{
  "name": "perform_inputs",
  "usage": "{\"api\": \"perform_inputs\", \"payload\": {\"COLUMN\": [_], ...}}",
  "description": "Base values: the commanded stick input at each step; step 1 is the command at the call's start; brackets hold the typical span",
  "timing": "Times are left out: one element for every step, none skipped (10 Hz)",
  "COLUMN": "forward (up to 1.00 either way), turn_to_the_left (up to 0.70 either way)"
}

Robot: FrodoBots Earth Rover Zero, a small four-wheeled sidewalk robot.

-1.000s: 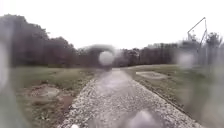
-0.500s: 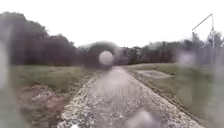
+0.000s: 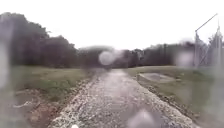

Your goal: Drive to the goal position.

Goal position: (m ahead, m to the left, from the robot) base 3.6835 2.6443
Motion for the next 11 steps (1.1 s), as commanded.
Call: {"api": "perform_inputs", "payload": {"forward": [0.70,0.70,0.70,0.70,0.70,0.70,0.70,0.70,0.70,0.70,0.70], "turn_to_the_left": [0.00,0.00,0.00,0.00,0.00,0.00,0.00,0.00,0.00,0.00,0.17]}}
